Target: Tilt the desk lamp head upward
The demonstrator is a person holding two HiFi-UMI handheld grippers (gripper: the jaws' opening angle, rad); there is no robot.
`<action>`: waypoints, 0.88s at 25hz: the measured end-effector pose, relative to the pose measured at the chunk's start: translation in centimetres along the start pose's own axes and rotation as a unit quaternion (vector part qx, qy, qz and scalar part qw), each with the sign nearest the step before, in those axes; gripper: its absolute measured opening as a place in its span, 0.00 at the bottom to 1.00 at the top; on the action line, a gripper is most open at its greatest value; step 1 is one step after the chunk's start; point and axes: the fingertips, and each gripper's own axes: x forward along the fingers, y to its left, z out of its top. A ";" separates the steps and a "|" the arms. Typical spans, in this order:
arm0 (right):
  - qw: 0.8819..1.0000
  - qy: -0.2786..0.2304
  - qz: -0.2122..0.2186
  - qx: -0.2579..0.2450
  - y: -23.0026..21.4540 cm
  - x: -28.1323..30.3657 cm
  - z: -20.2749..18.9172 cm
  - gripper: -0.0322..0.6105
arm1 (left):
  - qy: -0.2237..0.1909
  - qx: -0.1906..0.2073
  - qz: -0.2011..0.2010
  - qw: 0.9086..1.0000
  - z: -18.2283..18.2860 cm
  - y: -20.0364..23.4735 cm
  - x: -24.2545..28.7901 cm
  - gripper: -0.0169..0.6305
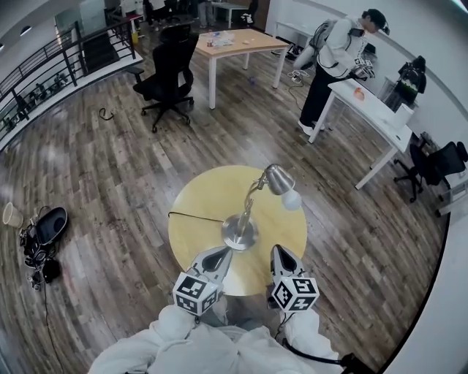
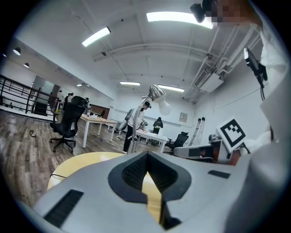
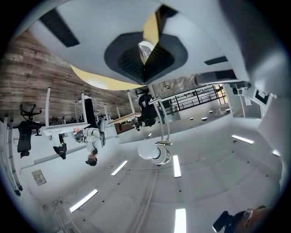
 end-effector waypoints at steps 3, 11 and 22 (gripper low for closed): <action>1.000 0.005 0.009 0.001 0.8 -2.1 -1.1 0.07 | 0.000 0.001 0.013 1.000 -0.7 -1.7 -1.9 0.03; 0.999 0.026 0.022 0.011 1.1 -12.3 -6.2 0.07 | -0.002 -0.027 0.049 0.998 -5.6 -10.2 -8.3 0.03; 1.000 -0.001 0.030 -0.002 4.9 -21.2 -6.9 0.07 | -0.013 0.004 0.068 0.998 -5.1 -17.9 -15.7 0.03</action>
